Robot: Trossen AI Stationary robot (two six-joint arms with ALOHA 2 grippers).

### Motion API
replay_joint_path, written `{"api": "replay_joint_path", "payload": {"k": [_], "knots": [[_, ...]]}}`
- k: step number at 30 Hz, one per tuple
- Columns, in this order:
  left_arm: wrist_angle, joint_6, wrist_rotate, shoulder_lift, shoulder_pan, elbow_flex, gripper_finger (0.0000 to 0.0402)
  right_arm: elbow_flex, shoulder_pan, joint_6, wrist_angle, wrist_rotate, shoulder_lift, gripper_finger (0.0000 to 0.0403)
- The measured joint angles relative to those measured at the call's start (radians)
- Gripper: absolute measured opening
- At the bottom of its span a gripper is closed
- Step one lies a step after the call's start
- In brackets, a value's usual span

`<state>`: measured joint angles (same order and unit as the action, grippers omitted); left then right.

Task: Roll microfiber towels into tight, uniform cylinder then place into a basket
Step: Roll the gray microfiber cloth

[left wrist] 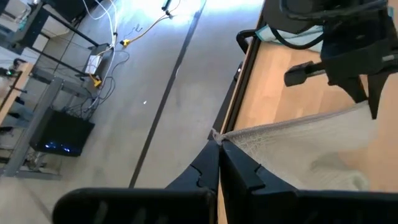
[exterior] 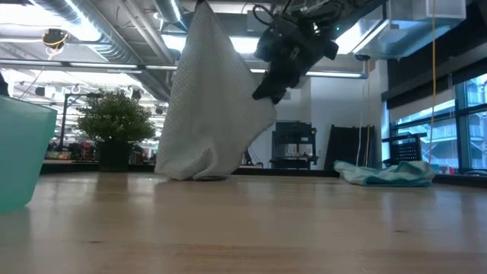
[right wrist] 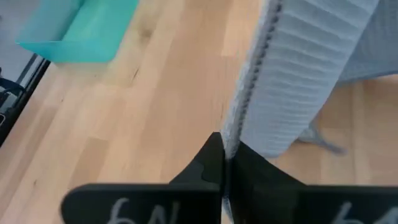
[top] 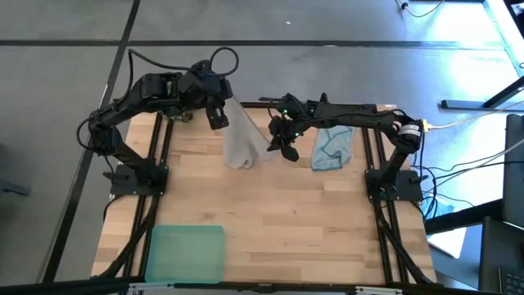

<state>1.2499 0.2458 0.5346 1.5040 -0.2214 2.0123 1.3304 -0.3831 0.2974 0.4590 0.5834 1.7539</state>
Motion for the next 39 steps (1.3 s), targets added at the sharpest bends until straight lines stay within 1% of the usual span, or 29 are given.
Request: {"api": "replay_joint_path", "payload": {"k": [4, 8, 12, 17, 20, 25, 31, 35, 39], "knots": [[0.029, -0.018, 0.0, 0.0, -0.015, 0.0, 0.0, 0.032, -0.014, 0.0, 0.046, -0.032, -0.043, 0.0005], [0.088, -0.083, -0.006, 0.0, -0.049, 0.0, 0.0, 0.087, -0.039, 0.02, 0.132, -0.143, -0.099, 0.0004], [0.119, -0.159, -0.021, 0.0, -0.092, 0.0, 0.0, 0.184, -0.062, 0.05, 0.251, -0.234, -0.139, 0.0002], [0.097, -0.173, -0.021, 0.0, -0.134, 0.0, 0.0, 0.309, -0.104, 0.099, 0.36, -0.35, -0.154, 0.0002], [0.078, -0.159, -0.02, 0.0, -0.167, 0.0, 0.0, 0.377, -0.135, 0.107, 0.372, -0.412, -0.155, 0.0002], [0.006, -0.09, -0.02, 0.0, -0.217, 0.0, 0.0, 0.432, -0.187, 0.152, 0.361, -0.426, -0.153, 0.0002], [-0.086, 0.027, -0.018, 0.0, -0.246, 0.0, 0.0, 0.44, -0.224, 0.172, 0.341, -0.426, -0.153, 0.0002], [-0.079, 0.04, -0.025, 0.0, -0.23, 0.0, 0.0, 0.441, -0.223, 0.182, 0.342, -0.427, -0.153, 0.0002], [0.013, -0.031, -0.09, 0.0, -0.192, 0.0, 0.0, 0.441, -0.185, 0.179, 0.407, -0.403, -0.153, 0.0003]]}}
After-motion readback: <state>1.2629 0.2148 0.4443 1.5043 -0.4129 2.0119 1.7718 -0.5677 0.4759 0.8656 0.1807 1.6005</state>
